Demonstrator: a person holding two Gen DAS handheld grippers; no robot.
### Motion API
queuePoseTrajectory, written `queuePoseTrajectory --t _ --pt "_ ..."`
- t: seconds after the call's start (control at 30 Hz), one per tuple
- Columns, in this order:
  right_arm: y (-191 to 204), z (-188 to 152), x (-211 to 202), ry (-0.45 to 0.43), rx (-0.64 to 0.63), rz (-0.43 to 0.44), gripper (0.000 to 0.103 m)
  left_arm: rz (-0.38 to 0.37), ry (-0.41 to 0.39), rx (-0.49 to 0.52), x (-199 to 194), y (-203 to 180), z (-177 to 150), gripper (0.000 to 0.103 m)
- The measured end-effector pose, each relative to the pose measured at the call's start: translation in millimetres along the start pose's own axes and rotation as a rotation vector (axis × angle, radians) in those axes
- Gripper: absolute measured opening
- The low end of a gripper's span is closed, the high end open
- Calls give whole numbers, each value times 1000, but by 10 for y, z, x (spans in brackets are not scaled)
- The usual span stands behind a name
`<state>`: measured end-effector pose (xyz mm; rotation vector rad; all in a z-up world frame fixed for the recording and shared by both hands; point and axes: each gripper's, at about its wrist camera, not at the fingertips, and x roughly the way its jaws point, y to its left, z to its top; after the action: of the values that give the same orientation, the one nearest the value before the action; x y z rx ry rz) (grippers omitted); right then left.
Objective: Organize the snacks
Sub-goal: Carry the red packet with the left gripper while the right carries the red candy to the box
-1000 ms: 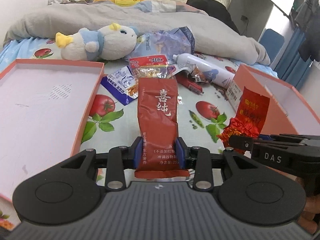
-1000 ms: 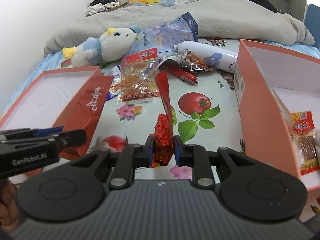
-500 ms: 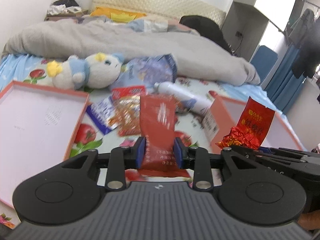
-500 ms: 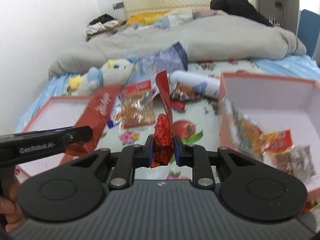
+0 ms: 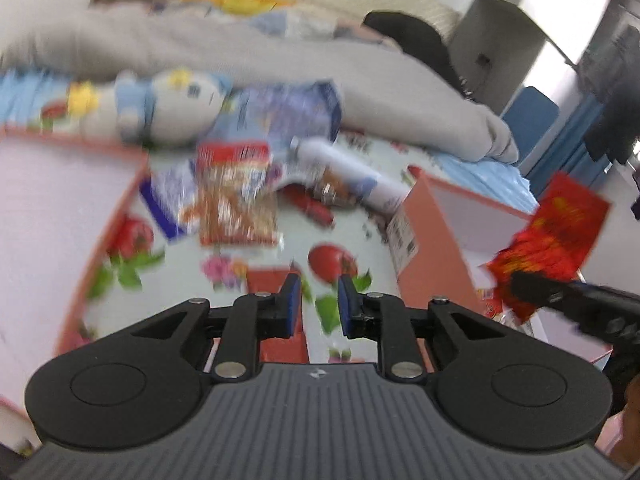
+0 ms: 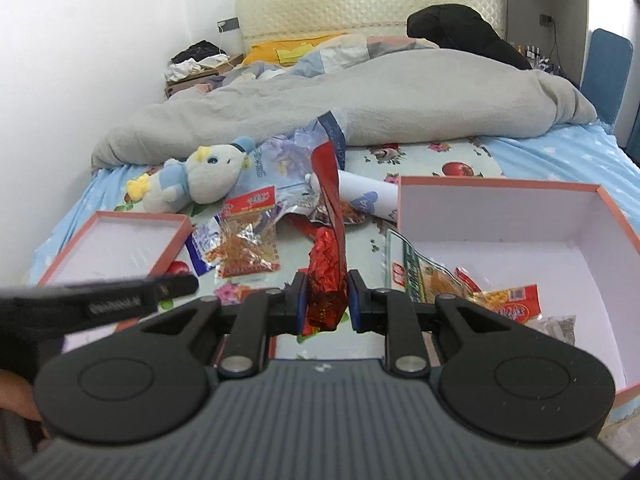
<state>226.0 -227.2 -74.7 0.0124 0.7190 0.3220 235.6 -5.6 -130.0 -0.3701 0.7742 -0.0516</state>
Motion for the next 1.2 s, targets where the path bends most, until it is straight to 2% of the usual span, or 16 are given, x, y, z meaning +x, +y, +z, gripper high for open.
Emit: queuePoseTrajectory --t 0.07,0.23,0.37,0.47,0.53,0.67,0.8,0.9,1.03,1.2 --pt "-66 -18 -11 5 1 -2 24 38 51 -29 184 74 -119 45" --pt "-238 -26 -57 -1 16 -2 24 69 105 -89 479 204 -300 68" --pt "-375 -23 -95 -13 30 -7 24 82 117 -106 707 227 -355 68" --pt "-481 -16 -127 -22 42 -18 24 112 144 -84 891 182 -390 68" --pt "-547 -24 -153 -28 46 -29 24 122 141 -32 968 110 -447 68" --pt "-704 -68 -166 -19 75 -52 24 188 153 58 1109 -9 -533 67" --pt "-829 -114 -137 -1 90 -78 24 218 147 127 1184 -117 -570 67" --pt "-862 -123 -121 2 84 -87 24 269 142 165 1231 -176 -584 66" --pt "-892 -130 -128 0 89 -87 24 315 138 195 1241 -218 -605 56" --pt "-947 -149 -125 11 102 -90 24 307 141 176 1202 -211 -584 45"
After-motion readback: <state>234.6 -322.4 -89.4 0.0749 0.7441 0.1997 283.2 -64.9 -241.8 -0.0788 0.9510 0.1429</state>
